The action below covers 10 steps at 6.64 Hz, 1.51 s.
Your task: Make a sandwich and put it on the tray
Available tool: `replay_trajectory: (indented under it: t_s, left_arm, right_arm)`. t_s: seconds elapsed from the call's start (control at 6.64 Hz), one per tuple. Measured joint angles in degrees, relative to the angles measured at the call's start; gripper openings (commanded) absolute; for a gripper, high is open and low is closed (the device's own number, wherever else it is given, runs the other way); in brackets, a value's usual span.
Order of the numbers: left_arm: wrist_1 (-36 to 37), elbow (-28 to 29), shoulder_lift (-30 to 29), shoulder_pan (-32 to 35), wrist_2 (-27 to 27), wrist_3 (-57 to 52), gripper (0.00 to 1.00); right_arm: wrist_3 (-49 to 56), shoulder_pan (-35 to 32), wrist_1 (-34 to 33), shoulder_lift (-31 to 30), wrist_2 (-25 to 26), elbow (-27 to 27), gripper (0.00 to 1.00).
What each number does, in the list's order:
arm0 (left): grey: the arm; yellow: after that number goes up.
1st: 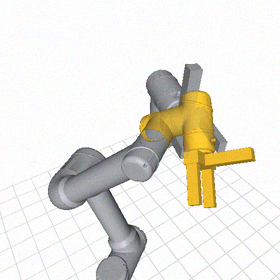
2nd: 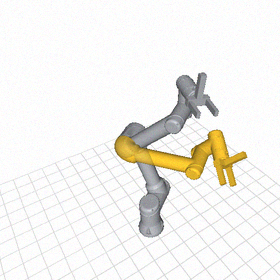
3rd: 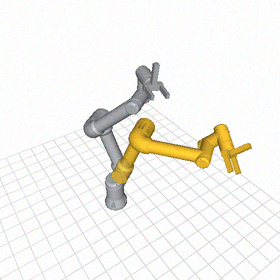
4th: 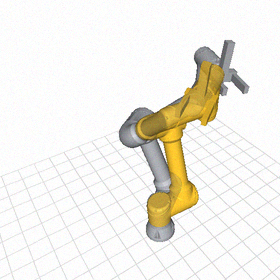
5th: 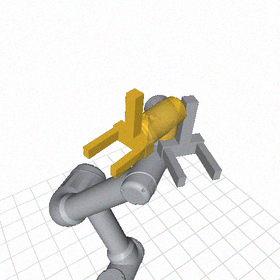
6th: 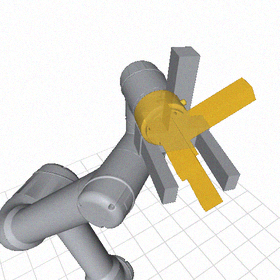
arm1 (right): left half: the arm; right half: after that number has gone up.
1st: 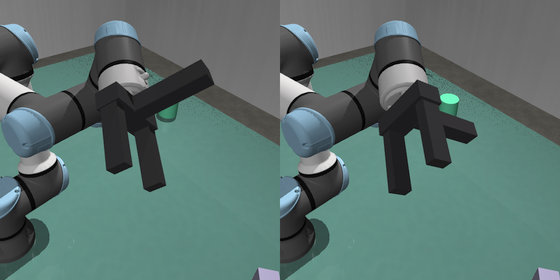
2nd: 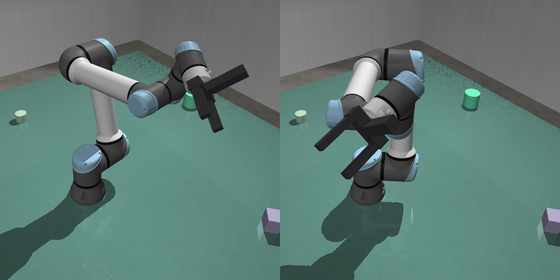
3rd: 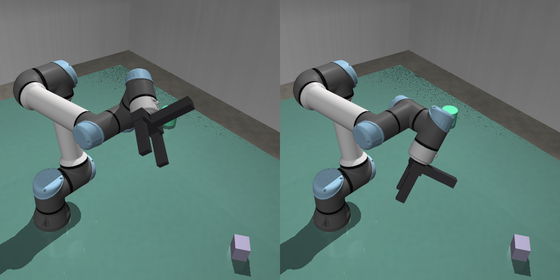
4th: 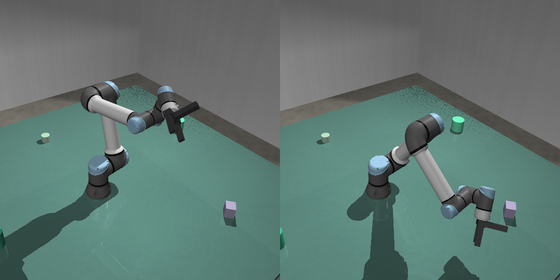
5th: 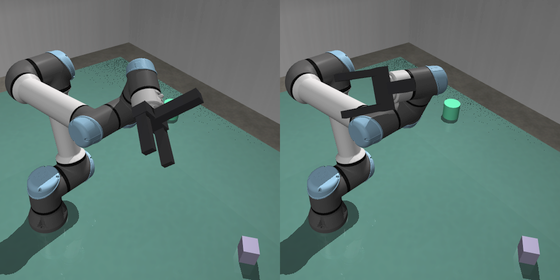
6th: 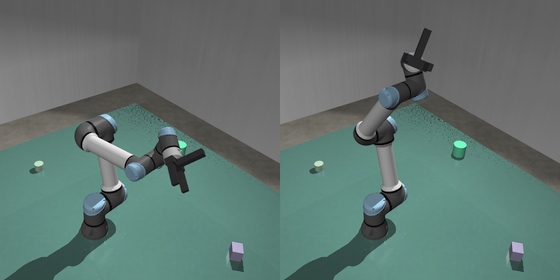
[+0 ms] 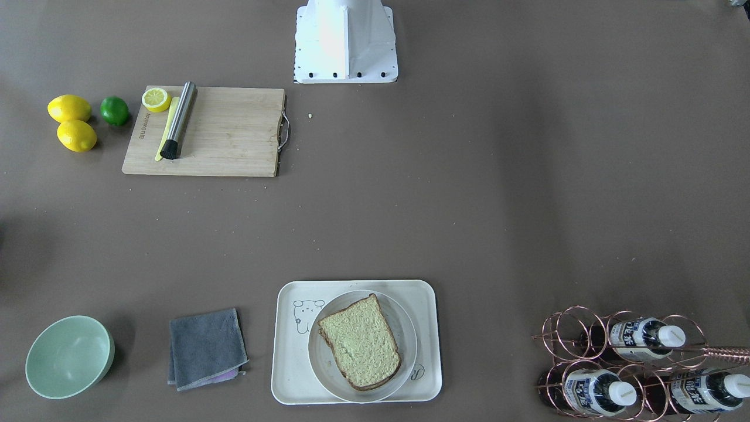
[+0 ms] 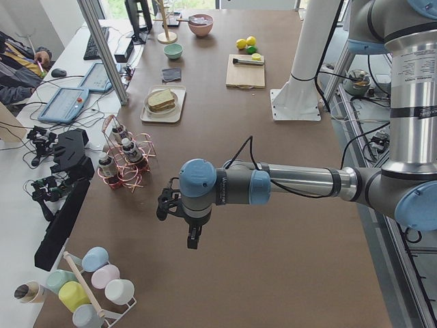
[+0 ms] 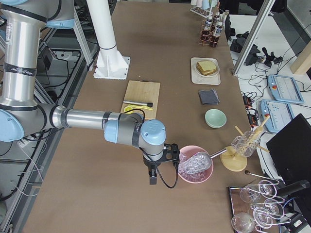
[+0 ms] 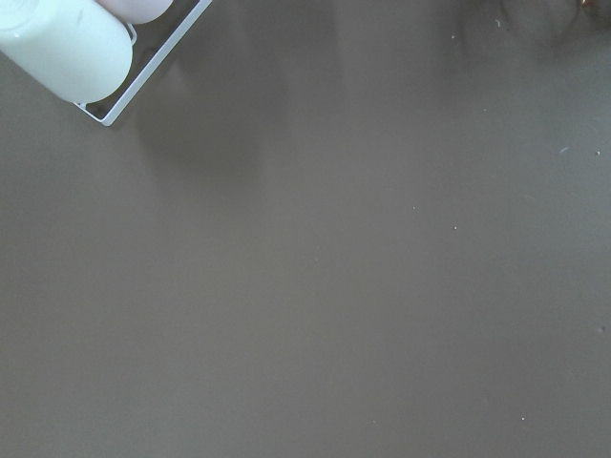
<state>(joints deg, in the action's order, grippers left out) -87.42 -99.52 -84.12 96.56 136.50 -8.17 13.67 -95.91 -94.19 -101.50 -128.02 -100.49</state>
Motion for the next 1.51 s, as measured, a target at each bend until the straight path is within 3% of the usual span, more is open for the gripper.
replay_trajectory:
  t_s: [0.6,1.51]
  left_arm:
    - [-1.5,0.1,1.8,0.7,-0.1,1.0,0.97]
    - [-2.9,-0.8,1.6,0.2,0.5,1.3,0.97]
  right_arm:
    - [0.3,1.3,0.1,1.1,0.4,-0.1,1.0]
    - [-1.6,1.3,0.3,0.3,-4.9,-1.2,1.0]
